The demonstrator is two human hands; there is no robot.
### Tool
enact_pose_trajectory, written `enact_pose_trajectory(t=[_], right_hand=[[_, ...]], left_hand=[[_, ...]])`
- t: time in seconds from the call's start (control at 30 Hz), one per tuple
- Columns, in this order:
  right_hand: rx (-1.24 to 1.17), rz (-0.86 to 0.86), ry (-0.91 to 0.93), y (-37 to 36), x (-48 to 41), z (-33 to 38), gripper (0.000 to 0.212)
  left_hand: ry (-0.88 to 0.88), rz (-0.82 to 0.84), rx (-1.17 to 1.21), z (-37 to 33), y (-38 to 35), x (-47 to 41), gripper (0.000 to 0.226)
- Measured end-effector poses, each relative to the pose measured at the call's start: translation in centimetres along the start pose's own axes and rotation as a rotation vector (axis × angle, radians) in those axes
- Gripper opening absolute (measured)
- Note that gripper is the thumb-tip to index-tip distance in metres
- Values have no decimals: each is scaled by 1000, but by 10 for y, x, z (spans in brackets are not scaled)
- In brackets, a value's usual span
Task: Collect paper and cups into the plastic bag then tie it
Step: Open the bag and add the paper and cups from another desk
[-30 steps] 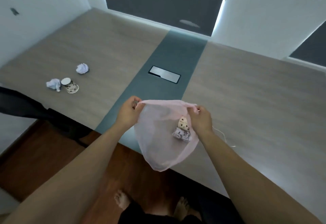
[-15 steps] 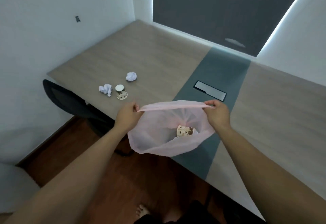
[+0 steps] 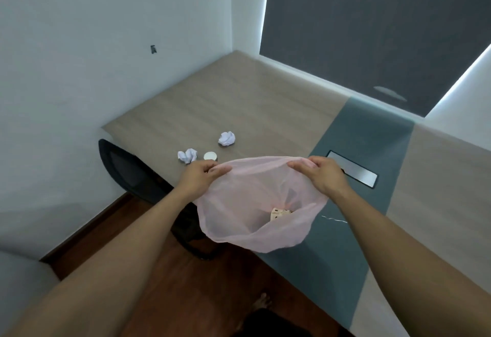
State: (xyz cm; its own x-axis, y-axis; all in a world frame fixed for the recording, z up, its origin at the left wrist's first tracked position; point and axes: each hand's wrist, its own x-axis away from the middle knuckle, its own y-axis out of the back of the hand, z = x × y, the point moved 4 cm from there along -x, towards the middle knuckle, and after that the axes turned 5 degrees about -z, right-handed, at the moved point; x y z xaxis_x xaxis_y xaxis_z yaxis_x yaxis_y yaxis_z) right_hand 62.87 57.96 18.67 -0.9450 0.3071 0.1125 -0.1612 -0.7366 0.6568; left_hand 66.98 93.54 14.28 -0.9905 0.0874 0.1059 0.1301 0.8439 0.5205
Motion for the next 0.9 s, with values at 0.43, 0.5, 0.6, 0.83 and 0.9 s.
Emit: enact_pose_trajectory(t=[0.43,0.5,0.6,0.83,0.9], right_hand=[[-235,17,-83,-32,-96,42,43],[-244,20,-93,-39,-107,44,41],[-245,22,-133,-51,-124,42,36],[-168,-39,-198,-83,-133,36,33],[-139,-52,-200,-90,-138,36,35]], left_hand=[[152,-54,-219,60,-10,-99,56],[193,-28,-258,67,-13,-115,43],[255,12,-272,70,-14,-143,25],[296,62,-464,112,-22,-207,73],[279,96,-511,121,-26,-219,82]])
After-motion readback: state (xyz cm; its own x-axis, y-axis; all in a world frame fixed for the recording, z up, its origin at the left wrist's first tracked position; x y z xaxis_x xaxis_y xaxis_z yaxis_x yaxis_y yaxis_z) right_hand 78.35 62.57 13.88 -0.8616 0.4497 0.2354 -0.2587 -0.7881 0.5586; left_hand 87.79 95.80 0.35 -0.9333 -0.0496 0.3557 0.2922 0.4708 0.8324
